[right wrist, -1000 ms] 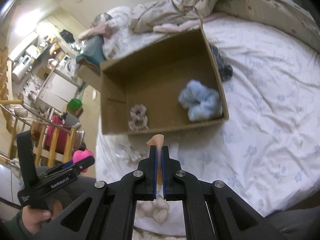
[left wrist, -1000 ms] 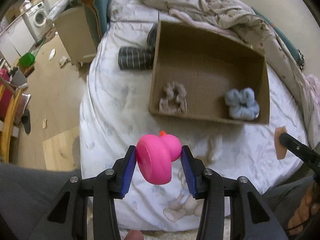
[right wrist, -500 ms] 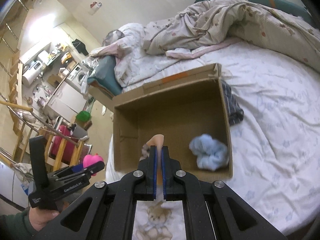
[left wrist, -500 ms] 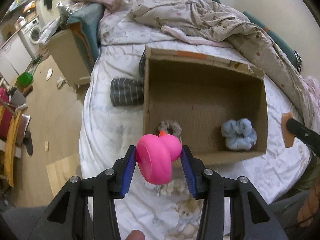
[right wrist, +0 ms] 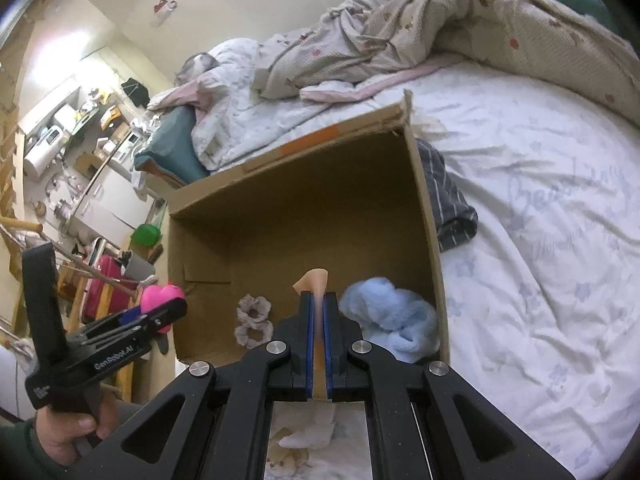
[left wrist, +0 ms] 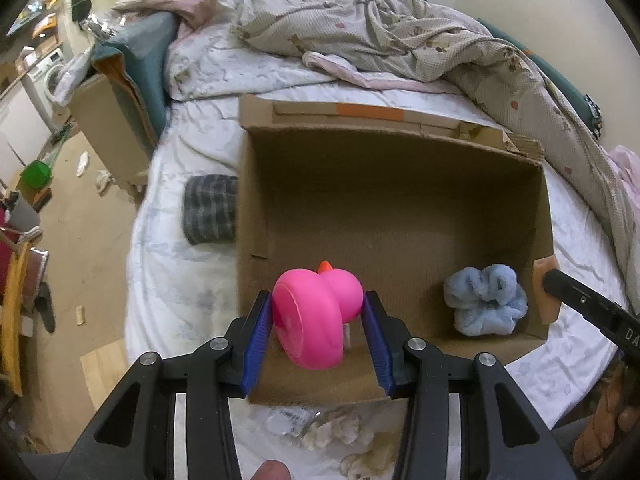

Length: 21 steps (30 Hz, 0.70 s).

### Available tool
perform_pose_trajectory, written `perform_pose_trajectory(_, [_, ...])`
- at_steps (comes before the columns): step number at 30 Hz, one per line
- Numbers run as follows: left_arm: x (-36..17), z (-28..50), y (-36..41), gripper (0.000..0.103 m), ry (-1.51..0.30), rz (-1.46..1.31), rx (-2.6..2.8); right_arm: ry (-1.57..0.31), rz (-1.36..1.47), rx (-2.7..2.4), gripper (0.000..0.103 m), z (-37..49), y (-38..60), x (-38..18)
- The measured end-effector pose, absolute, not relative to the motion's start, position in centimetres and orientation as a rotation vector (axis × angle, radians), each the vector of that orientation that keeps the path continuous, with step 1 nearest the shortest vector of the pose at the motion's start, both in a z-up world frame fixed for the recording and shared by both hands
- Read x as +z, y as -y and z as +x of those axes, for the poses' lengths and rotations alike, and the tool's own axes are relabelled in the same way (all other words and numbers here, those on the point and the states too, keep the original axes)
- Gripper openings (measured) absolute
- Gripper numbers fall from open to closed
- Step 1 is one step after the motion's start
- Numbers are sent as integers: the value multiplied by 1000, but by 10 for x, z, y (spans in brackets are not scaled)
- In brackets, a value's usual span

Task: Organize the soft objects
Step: 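Carry the pink squishy and tan cylinder over the box with both tools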

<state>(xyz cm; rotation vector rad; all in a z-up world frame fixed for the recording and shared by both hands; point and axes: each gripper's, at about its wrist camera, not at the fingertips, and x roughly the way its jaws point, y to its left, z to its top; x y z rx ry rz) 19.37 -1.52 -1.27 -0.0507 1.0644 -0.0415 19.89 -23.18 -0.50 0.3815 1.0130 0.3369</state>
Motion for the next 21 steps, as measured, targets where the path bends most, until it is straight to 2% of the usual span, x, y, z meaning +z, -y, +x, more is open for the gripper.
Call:
perform_pose_trajectory(5, [-25, 196, 28, 41, -1016, 9, -70, -1047, 366, 320, 6, 202, 230, -20])
perform_pose_trajectory(21, [-34, 198, 28, 41, -1068, -19, -80, -1086, 351, 294, 6, 213, 220, -34])
